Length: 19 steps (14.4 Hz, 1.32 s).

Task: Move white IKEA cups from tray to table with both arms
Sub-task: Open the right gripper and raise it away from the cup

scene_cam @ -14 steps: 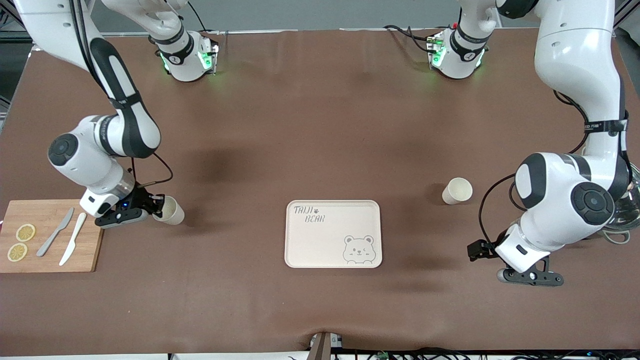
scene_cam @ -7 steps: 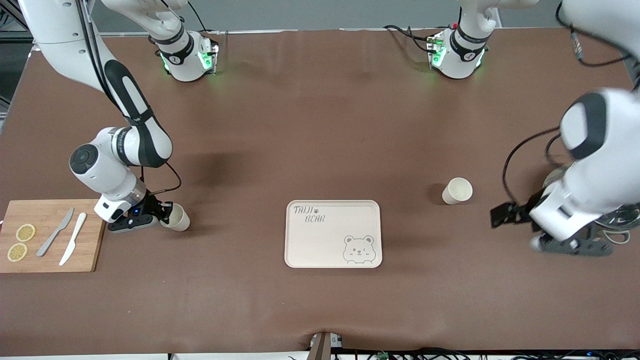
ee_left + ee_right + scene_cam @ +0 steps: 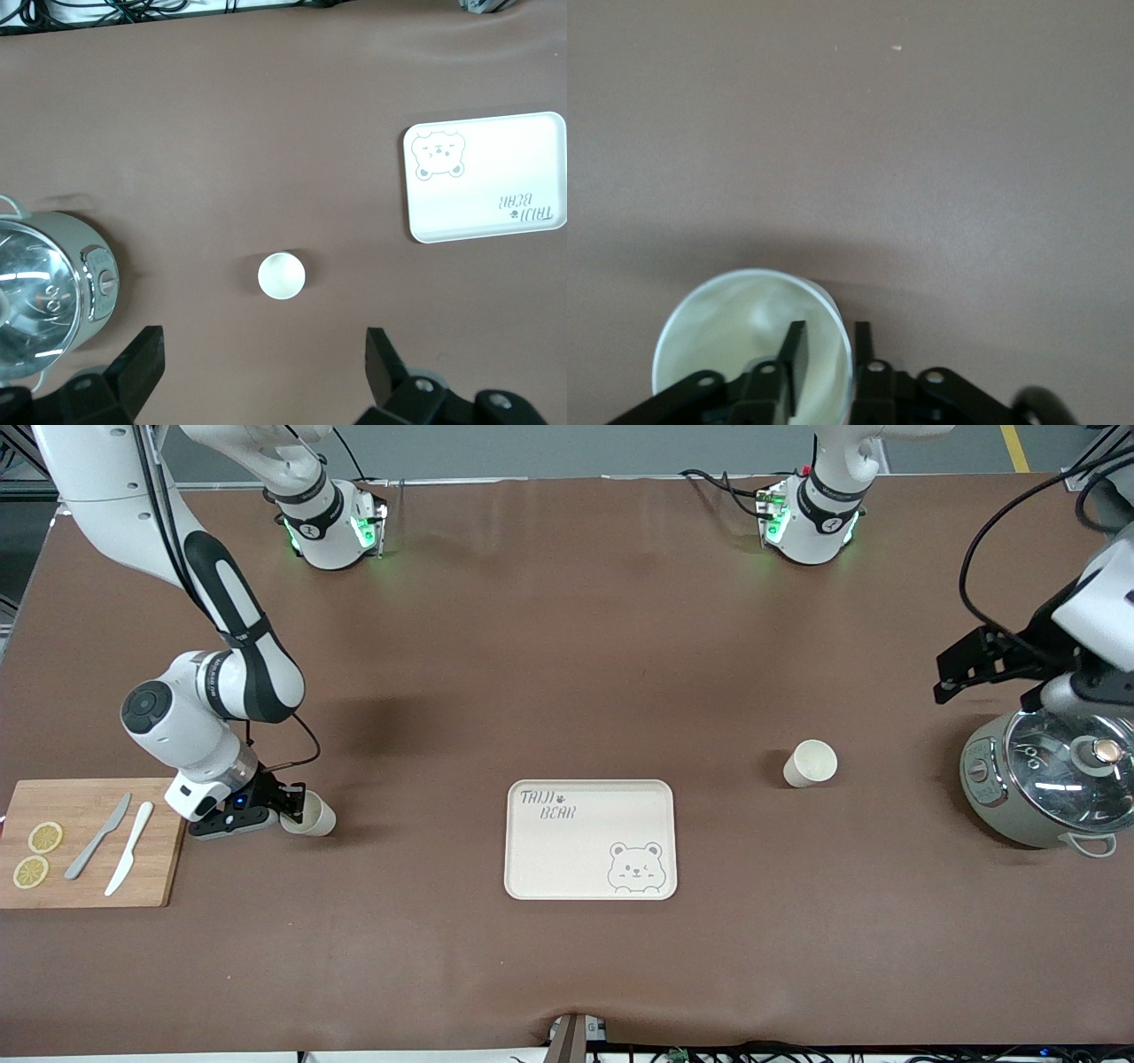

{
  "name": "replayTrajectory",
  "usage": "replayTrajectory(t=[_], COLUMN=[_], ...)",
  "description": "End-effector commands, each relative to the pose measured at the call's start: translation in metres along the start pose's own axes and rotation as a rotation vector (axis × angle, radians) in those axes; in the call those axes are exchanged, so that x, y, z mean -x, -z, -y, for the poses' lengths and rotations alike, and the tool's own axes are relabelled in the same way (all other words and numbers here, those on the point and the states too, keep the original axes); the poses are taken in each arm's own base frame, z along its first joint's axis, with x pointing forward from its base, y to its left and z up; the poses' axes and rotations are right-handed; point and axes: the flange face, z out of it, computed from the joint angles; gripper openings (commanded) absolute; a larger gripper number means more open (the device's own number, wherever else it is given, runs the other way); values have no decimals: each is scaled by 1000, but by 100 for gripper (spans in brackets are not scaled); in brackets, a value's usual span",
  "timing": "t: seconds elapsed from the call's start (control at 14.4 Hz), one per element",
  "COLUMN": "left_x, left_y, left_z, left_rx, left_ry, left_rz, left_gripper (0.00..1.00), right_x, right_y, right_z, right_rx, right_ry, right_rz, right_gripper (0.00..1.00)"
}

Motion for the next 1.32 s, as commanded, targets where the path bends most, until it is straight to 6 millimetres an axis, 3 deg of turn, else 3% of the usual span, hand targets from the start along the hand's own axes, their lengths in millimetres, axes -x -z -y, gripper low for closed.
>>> replayTrajectory(t=[0.0, 0.28, 0.42, 0.55, 0.69, 0.83, 0.9, 1.25], left_x=[20, 26, 33, 36, 35, 35, 34, 35], left_y=[0, -3, -12, -21, -22, -22, -23, -26], left_z=[4, 3, 6, 11, 11, 7, 2, -37], left_rx=[-1, -12, -14, -44, -45, -33, -34, -33], left_ry=[1, -5, -63, -98, -82, -51, -29, -7], left_rz=[24, 44, 81, 109, 107, 106, 107, 108], left_gripper=[100, 100, 100, 100, 100, 100, 100, 100], right_x=[-33, -86, -99, -86, -63, -47, -39, -30], right_y=[42, 151, 223, 311, 381, 418, 425, 420], right_z=[-13, -53, -61, -51, -39, -36, -35, -42], right_rx=[-44, -83, 15, 63, 74, 78, 76, 80], right_ry=[-8, -13, -16, -63, -93, -99, -111, -140], right_rz=[59, 206, 226, 214, 181, 168, 178, 184], right_gripper=[100, 100, 100, 100, 100, 100, 100, 100])
